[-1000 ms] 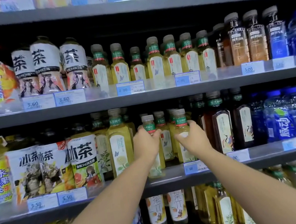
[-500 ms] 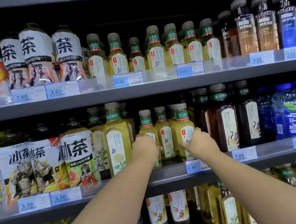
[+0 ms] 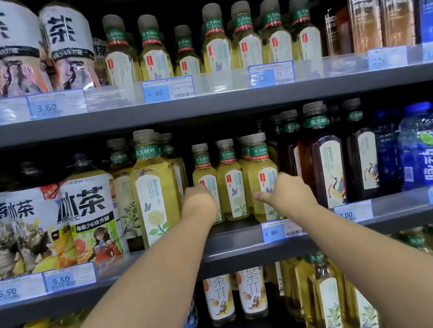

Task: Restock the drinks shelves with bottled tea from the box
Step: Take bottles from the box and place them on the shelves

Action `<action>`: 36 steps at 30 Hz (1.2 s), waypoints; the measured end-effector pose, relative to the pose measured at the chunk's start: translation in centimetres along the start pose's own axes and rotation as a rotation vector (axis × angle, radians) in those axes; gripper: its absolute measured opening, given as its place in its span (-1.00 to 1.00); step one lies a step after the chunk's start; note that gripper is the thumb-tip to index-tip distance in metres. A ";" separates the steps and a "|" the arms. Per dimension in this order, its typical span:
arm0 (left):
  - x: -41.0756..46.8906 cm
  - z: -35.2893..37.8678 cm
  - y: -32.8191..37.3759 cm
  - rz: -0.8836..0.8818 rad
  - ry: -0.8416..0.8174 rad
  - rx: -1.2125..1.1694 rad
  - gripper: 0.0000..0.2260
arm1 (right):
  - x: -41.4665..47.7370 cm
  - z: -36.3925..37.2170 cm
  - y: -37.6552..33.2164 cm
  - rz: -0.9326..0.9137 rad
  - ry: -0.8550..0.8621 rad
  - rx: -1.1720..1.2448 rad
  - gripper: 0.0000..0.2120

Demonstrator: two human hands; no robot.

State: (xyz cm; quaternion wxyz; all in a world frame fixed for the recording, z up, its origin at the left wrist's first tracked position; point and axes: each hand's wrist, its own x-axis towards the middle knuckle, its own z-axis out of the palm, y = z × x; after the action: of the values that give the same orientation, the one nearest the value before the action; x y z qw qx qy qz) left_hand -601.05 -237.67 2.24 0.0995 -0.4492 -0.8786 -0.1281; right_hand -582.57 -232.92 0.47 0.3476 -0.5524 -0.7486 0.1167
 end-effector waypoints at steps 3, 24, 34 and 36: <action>0.1 -0.1 0.2 0.019 -0.013 0.021 -0.74 | 0.0 0.2 0.1 0.004 -0.004 0.018 -0.45; -31.3 -0.3 -6.6 0.560 0.308 -0.060 -0.75 | -29.5 -4.0 4.6 -0.322 -0.006 -0.374 -0.65; -46.7 27.2 -10.5 0.562 -0.132 -0.058 -0.61 | -47.8 13.5 20.4 -0.149 -0.449 -0.375 -0.56; -48.9 31.7 -11.9 0.536 -0.250 -0.002 -0.60 | -50.4 16.7 23.2 -0.062 -0.542 -0.374 -0.56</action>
State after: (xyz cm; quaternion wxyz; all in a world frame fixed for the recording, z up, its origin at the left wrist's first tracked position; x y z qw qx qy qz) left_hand -584.43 -271.80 -43.61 0.0203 -0.6776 -0.7340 -0.0420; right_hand -568.70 -266.76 -44.41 0.0320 -0.5325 -0.8387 0.1094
